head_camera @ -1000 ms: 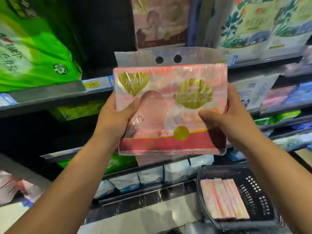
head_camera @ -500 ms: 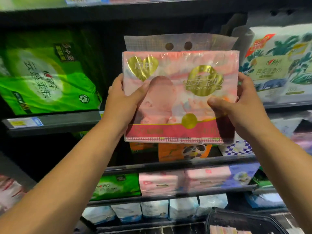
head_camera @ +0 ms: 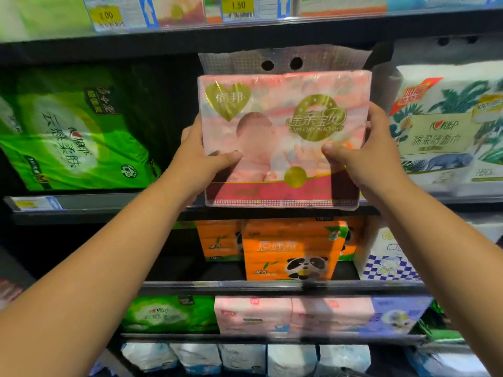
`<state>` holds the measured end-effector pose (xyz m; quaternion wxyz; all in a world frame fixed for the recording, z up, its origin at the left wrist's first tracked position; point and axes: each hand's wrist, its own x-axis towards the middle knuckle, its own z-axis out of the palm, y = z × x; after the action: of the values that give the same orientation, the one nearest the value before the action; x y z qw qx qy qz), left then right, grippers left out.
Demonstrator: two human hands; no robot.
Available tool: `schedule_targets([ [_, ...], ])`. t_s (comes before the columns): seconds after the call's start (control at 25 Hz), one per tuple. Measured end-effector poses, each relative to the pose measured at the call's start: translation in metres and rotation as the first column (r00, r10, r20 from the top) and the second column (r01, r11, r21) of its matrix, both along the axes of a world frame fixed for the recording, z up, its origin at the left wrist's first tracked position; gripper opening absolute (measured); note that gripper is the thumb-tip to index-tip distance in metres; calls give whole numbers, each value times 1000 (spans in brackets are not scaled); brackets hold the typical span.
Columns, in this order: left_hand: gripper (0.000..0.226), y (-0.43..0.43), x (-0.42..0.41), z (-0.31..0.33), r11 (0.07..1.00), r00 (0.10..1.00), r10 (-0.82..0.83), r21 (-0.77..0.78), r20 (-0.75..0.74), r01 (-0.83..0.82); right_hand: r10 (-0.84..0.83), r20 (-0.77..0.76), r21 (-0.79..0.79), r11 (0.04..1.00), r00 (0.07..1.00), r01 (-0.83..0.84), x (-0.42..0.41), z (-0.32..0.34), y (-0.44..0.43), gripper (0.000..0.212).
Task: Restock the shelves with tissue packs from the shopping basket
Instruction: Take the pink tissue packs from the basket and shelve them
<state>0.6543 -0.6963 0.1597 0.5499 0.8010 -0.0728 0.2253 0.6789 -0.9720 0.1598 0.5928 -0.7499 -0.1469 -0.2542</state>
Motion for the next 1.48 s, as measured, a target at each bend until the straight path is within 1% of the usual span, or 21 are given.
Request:
schedule_targets([
  [0.08,77,-4,8,3,999,999,37,18,13,-38,-16,14,-33,999,1000,16,12,0,-2,75],
  [0.2,74,-6,19,7,995,996,89,47,21,-90,-14,1,-79,997,1000,14,27,3,-2,57],
  [0.24,73,-3,26,7,995,997,80,52,20,-81,-24,4,-91,996,1000,24,33,5,-1,55],
  [0.36,74,3,43,8,998,999,15,64,41,-18,-59,47,-118,991,997,65,49,9,1,62],
  [0.52,78,6,72,2,997,998,50,54,29,-51,-122,54,-122,984,991,128,67,5,8,64],
  [0.6,71,3,82,-4,993,995,92,71,29,-94,-149,57,-153,976,987,156,75,-2,12,61],
  [0.68,61,0,95,-11,993,994,107,54,11,-107,-214,30,-220,951,976,216,86,-9,16,61],
  [0.76,55,-1,108,-19,992,993,119,45,-18,-118,-295,-22,-289,917,955,276,95,-16,19,61],
  [0.84,50,0,118,-28,993,991,113,38,-68,-110,-346,-37,-349,884,938,312,100,-20,22,61],
  [0.92,46,2,122,-38,996,991,93,15,-99,-92,-352,-31,-392,865,936,312,103,-24,24,66],
  [0.96,46,4,124,-43,996,991,94,15,-95,-93,-335,-39,-391,872,941,294,103,-26,24,71],
  [1.04,48,5,125,-47,996,993,92,18,-70,-90,-314,-58,-375,887,948,271,96,-31,21,90],
  [1.08,49,5,125,-48,995,993,95,23,-71,-94,-346,-14,-412,857,938,310,89,-35,22,98],
  [1.12,50,5,126,-48,994,991,106,35,-80,-104,-394,111,-484,781,912,396,81,-41,23,99],
  [1.16,51,4,127,-48,992,989,120,54,-91,-116,-406,284,-553,671,869,494,73,-46,26,92],
  [1.2,51,3,128,-47,990,987,128,71,-98,-122,-368,409,-605,575,835,551,67,-50,31,81],
  [1.24,51,2,129,-48,989,986,131,80,-106,-123,-311,430,-675,513,848,530,65,-51,36,73],
  [1.32,52,3,133,-48,990,983,129,77,-128,-120,-254,304,-823,417,918,387,71,-52,44,65],
  [1.4,57,4,139,-47,991,984,122,72,-127,-114,-276,229,-875,362,933,322,83,-50,46,60],
  [1.48,57,2,144,-45,988,982,138,92,-127,-126,-304,216,-886,338,928,317,94,-48,45,56],
])
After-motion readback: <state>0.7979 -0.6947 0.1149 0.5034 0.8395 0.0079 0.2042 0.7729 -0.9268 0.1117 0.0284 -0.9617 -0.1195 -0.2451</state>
